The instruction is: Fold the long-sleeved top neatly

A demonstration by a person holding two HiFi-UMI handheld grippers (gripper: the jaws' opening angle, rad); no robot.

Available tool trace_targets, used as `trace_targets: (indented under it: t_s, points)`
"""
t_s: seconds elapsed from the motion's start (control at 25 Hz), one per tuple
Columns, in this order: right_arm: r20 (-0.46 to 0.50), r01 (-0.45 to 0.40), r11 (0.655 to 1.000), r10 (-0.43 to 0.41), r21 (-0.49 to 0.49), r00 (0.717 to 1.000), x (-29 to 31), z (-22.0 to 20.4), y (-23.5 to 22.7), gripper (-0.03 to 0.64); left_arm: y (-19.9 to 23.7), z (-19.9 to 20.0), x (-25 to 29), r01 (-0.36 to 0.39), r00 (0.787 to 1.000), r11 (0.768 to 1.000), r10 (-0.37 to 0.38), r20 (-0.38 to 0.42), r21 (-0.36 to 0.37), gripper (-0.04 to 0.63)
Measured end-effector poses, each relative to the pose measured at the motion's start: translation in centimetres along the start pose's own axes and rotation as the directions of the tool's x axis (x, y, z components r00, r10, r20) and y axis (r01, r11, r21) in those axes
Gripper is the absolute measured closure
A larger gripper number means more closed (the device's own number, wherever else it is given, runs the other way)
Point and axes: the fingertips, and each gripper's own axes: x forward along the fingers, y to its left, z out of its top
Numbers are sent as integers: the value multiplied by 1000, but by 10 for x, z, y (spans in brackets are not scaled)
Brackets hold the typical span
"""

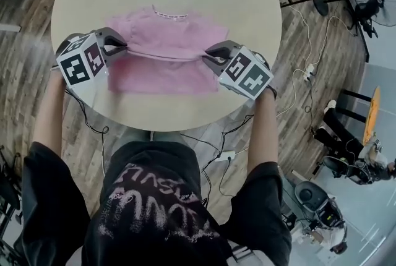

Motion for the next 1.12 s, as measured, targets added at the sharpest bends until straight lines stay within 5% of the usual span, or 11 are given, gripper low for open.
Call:
trace_targets:
  t_s: [0.6,1.12]
  points:
    - [-13,-115,993,115,14,993,55,-19,-77,567,65,-18,65,68,997,983,-72,-17,-171,566]
    - [135,166,984,-173,58,976,47,-24,-143,497,117,-33,71,-162,987,965,156,-45,-205,558]
